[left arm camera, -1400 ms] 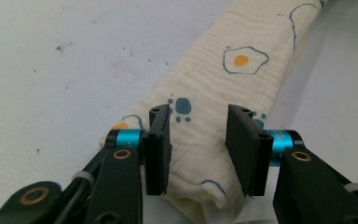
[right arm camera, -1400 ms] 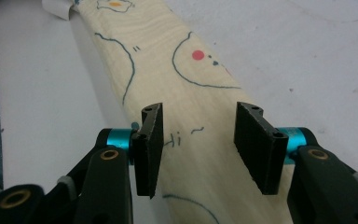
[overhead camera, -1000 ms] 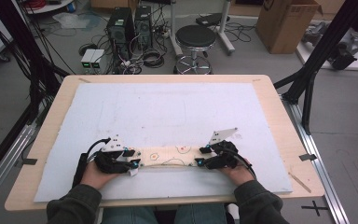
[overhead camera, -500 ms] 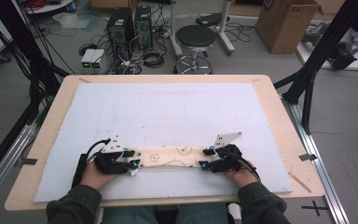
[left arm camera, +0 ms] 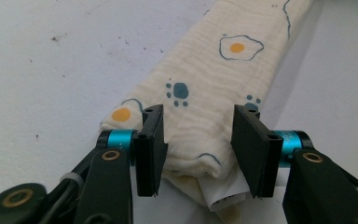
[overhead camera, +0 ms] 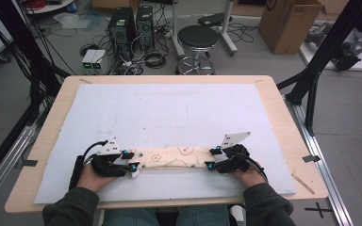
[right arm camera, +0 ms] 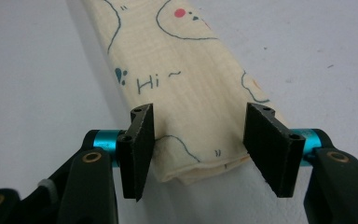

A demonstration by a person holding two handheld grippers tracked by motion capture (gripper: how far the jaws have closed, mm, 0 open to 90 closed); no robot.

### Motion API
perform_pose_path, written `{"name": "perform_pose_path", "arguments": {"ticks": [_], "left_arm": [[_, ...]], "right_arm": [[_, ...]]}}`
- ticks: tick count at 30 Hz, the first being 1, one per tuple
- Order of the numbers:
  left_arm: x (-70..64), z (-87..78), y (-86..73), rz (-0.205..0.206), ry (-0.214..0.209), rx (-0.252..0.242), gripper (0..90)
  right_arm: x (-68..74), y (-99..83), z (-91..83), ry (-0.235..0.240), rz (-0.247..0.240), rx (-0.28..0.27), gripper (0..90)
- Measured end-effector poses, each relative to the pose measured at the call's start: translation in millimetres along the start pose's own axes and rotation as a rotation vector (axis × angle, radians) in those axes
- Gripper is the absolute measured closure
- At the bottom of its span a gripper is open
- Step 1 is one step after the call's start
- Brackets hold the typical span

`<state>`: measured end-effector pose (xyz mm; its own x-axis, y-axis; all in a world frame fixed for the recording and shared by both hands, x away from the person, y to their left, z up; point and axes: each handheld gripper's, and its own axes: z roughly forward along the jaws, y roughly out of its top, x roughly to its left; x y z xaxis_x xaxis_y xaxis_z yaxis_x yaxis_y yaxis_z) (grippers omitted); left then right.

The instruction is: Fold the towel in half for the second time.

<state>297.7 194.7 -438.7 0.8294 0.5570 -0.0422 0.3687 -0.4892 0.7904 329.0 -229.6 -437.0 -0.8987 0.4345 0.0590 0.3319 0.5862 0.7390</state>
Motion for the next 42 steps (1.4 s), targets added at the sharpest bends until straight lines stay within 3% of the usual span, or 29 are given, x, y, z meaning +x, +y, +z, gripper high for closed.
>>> {"name": "perform_pose_path", "arguments": {"ticks": [3, 11, 14, 17, 19, 22, 25, 29, 34, 42], "left_arm": [[-0.9, 1.7, -0.6, 0.019, 0.006, 0.014, 54.4], [-2.7, 1.2, -2.9, 0.021, 0.014, 0.003, 53.6], [-2.9, -1.4, -2.4, 0.013, 0.0, -0.004, 50.8], [-2.6, -5.7, -0.2, -0.015, -0.02, -0.025, 48.2], [-2.9, -9.4, 3.1, -0.02, -0.026, -0.048, 47.1], [-2.7, -15.3, 8.6, -0.018, -0.018, -0.087, 46.1], [1.4, -17.7, 12.8, -0.028, 0.004, -0.102, 44.9], [11.2, -14.9, 18.2, -0.058, 0.033, -0.1, 45.2], [24.6, -6.8, 20.3, -0.116, 0.144, -0.085, 48.4], [36.1, 11.2, 15.1, -0.161, 0.116, 0.017, 50.8]], "right_arm": [[0.4, -1.6, 1.7, -0.012, -0.026, 0.008, 43.0], [1.0, -3.6, 2.0, -0.022, -0.031, 0.005, 42.7], [1.7, -3.3, 1.5, -0.015, -0.012, -0.002, 41.0], [2.5, -1.9, -0.9, 0.003, -0.003, -0.027, 37.8], [3.6, 1.4, -4.0, 0.026, 0.01, -0.073, 36.7], [2.8, 9.1, -9.3, 0.045, 0.026, -0.127, 36.3], [-3.5, 15.3, -14.1, 0.036, 0.053, -0.161, 37.3], [-16.6, 17.3, -16.4, 0.019, 0.113, -0.142, 42.2], [-34.4, 14.1, -9.2, -0.006, 0.194, -0.087, 48.0], [-45.1, 10.5, 5.4, -0.002, 0.222, -0.014, 51.3]]}}
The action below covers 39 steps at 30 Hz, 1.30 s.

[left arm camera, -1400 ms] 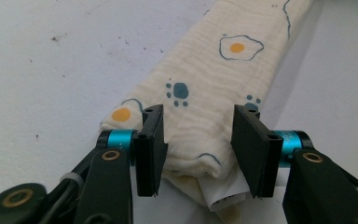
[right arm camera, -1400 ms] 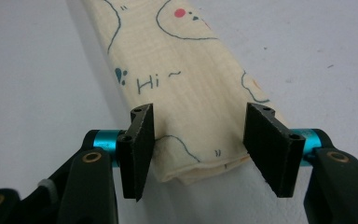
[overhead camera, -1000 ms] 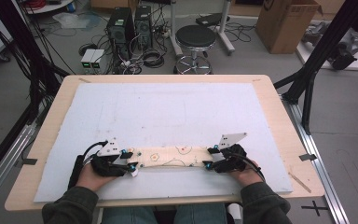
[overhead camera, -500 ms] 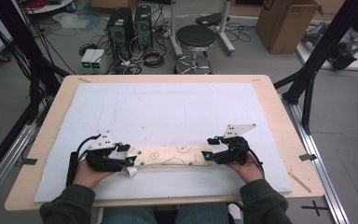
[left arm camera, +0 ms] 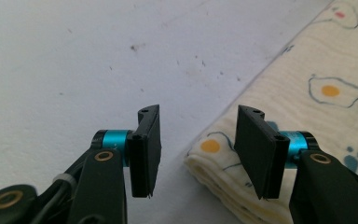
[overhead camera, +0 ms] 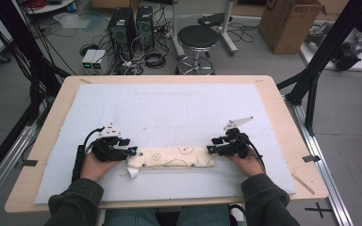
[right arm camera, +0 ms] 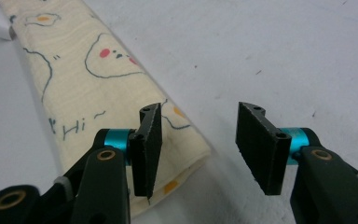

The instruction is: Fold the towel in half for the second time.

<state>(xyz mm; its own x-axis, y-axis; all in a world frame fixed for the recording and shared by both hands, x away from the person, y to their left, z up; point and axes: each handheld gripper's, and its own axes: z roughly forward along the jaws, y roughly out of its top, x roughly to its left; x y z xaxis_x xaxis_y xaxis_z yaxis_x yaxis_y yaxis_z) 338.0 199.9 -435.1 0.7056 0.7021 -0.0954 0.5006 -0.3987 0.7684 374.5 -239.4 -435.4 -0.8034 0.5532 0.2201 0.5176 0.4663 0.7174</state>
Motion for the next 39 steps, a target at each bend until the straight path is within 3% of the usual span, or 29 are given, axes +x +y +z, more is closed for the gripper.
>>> {"name": "perform_pose_path", "arguments": {"ticks": [3, 8, 11, 15, 20, 24, 28, 39], "left_arm": [[0.6, 5.6, -1.8, -0.007, -0.016, 0.043, 52.0], [-2.2, 4.3, -2.2, 0.011, -0.046, 0.046, 65.1], [-3.3, 3.8, -2.8, 0.003, -0.063, 0.048, 73.7], [-4.4, 2.1, -2.3, 0.011, -0.065, 0.044, 81.4], [-4.4, -1.3, 0.9, 0.026, -0.045, 0.018, 82.6], [-0.5, -3.5, 6.4, 0.011, -0.022, -0.02, 82.8], [5.0, -2.9, 17.2, 0.013, -0.005, -0.032, 82.7], [31.4, 12.2, 33.3, -0.054, 0.062, -0.077, 82.5]], "right_arm": [[-0.4, -1.3, 4.0, 0.003, 0.004, 0.032, 54.5], [1.9, -2.9, 4.5, 0.006, -0.002, 0.041, 62.9], [5.9, -2.4, 5.7, 0.013, -0.027, 0.056, 72.8], [5.8, -1.9, 5.6, 0.041, -0.017, 0.058, 80.1], [11.3, 3.2, 0.7, 0.012, -0.047, 0.054, 81.6], [11.9, 13.4, -3.8, -0.01, -0.063, 0.049, 81.7], [7.8, 23.5, -3.3, -0.033, -0.072, 0.049, 81.7], [-14.6, 49.9, 2.8, -0.084, -0.047, 0.006, 81.6]]}}
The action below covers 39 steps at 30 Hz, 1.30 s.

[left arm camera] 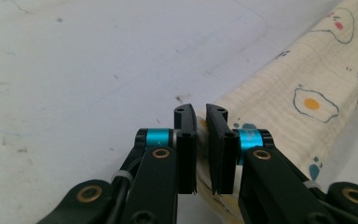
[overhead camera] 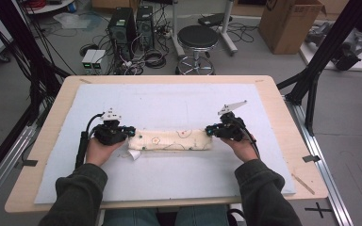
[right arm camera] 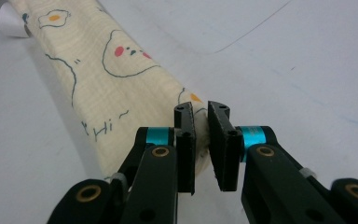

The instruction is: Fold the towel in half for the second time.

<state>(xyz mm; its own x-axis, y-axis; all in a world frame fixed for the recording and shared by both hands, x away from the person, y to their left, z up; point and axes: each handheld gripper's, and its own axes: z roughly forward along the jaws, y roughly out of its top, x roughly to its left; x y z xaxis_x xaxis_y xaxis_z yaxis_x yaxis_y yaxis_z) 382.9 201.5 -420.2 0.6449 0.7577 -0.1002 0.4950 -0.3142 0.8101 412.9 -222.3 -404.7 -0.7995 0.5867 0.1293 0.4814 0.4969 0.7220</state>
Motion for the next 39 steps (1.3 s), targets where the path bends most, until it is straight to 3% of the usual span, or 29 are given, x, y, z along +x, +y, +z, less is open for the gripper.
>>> {"name": "perform_pose_path", "arguments": {"ticks": [6, 10, 12, 14, 16, 20, 22, 24, 31, 39], "left_arm": [[7.7, 11.0, 4.6, -0.005, 0.033, 0.0, 82.5], [11.9, 18.3, 7.7, -0.016, 0.043, 0.002, 81.6], [13.6, 21.5, 6.5, -0.02, 0.059, 0.014, 74.8], [14.8, 23.1, 4.8, -0.041, 0.07, 0.023, 61.2], [15.1, 22.7, 4.3, -0.043, 0.056, 0.025, 59.1], [10.5, 15.1, 8.5, -0.039, 0.052, -0.025, 55.6], [8.4, 10.4, 9.8, -0.035, 0.039, -0.032, 53.7], [6.3, 4.6, 10.1, -0.029, 0.031, -0.046, 51.8], [-0.5, -15.8, 5.7, -0.035, -0.002, -0.091, 46.8], [-8.7, -29.0, 5.2, -0.021, -0.021, -0.098, 41.1]], "right_arm": [[-13.4, 6.0, 12.8, -0.026, 0.021, -0.017, 81.2], [-23.6, 3.2, 20.6, -0.03, 0.06, -0.026, 79.3], [-26.0, 2.1, 24.8, -0.036, 0.057, -0.024, 73.5], [-27.3, 1.3, 26.1, -0.028, 0.07, -0.032, 70.3], [-27.7, 0.6, 25.5, -0.023, 0.079, -0.037, 65.9], [-26.0, 0.9, 21.4, -0.008, 0.102, -0.062, 54.2], [-24.6, 1.5, 18.0, 0.024, 0.118, -0.087, 49.1], [-20.7, 2.8, 13.9, 0.016, 0.113, -0.095, 43.5], [-13.6, 3.7, -1.3, 0.002, 0.111, -0.13, 33.1], [-2.9, 4.8, -10.7, -0.009, 0.097, -0.136, 25.7]]}}
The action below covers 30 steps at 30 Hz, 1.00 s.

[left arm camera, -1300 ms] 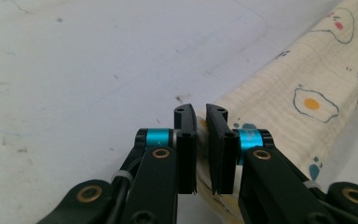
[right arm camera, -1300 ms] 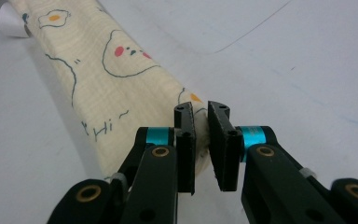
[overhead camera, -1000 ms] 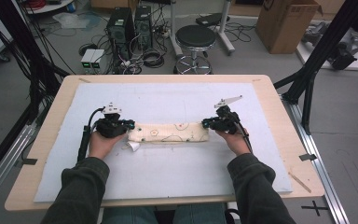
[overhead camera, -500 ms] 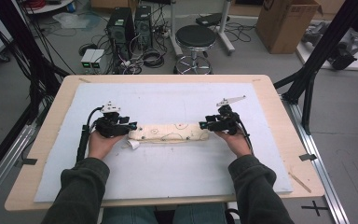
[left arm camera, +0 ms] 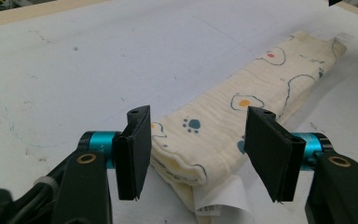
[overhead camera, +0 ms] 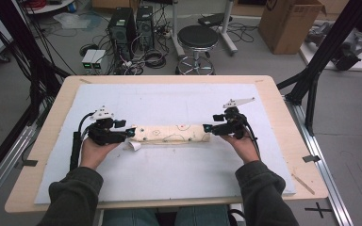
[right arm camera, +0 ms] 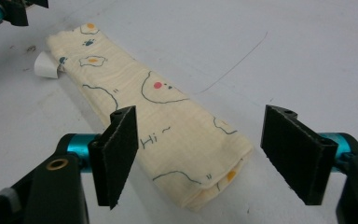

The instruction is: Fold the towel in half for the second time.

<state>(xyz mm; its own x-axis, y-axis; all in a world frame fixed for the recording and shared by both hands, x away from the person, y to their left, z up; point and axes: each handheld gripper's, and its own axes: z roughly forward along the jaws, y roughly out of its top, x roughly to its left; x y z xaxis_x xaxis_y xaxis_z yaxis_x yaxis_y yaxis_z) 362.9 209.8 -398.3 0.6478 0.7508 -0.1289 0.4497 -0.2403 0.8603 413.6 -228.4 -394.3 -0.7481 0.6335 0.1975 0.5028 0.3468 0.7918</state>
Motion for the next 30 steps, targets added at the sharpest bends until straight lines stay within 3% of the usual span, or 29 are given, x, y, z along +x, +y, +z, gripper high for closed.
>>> {"name": "perform_pose_path", "arguments": {"ticks": [11, 17, 30], "left_arm": [[-10.2, -15.7, -0.1, 0.036, -0.012, -0.014, 37.5], [-10.0, -20.3, -7.6, 0.029, -0.003, -0.007, 35.9], [-12.7, -28.5, -15.9, 0.031, -0.003, -0.008, 34.5]], "right_arm": [[10.6, 0.3, -10.2, -0.014, -0.028, -0.017, 19.7], [14.0, -3.0, -13.6, -0.017, -0.045, -0.022, 19.1], [14.5, -14.8, -23.2, -0.029, -0.03, -0.027, 17.5]]}}
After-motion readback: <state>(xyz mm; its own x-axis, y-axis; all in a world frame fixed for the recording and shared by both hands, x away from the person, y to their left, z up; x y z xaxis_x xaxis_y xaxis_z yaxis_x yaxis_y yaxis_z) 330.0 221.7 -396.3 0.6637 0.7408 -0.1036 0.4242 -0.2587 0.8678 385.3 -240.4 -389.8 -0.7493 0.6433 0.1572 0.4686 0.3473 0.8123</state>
